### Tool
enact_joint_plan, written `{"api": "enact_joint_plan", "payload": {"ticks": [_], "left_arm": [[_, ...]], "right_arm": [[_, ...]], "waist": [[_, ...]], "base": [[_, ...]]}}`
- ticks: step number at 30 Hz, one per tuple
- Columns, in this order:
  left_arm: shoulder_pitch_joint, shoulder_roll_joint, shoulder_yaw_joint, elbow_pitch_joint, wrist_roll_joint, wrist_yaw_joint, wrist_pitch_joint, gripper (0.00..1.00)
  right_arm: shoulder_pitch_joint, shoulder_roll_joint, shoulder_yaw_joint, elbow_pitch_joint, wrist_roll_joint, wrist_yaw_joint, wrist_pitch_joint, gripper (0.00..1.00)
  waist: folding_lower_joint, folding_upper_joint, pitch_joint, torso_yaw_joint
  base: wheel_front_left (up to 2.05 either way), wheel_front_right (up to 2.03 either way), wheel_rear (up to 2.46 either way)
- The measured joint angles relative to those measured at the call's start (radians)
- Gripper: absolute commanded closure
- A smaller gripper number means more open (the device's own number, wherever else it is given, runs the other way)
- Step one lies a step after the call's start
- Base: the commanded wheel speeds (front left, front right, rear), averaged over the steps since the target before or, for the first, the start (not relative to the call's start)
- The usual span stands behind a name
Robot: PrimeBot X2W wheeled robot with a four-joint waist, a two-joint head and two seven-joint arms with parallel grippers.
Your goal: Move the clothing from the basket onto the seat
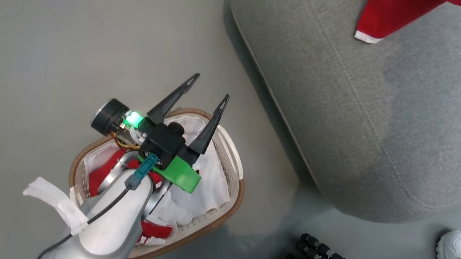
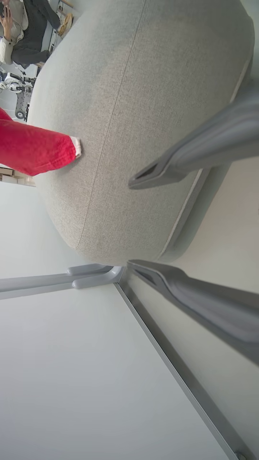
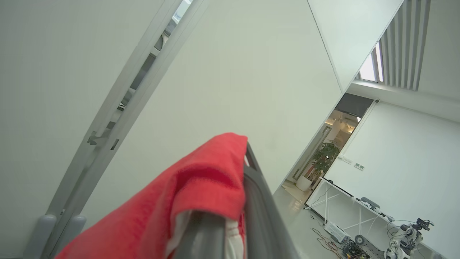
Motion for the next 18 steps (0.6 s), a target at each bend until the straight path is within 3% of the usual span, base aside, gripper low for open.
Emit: {"api": "enact_joint_plan", "payload": {"ticks": [8,18], "left_arm": [[-0.091,0.016,-0.045,0.005,0.012,0.0,0.007,0.0],[-0.098,0.015,-0.052,0.04,0.006,0.003,0.007,0.0]], "right_arm": [[-0.058,0.031,-0.042,0.132,-0.03,0.0,0.0,1.0],[0.069,0.093,-0.059,0.246,-0.099,0.0,0.0,1.0]], "waist": [[0.0001,0.0,0.158,0.039],[0.0,0.0,0.245,0.086]], "base": [[0.0,0.0,0.0],[0.0,0.0,0.0]]}}
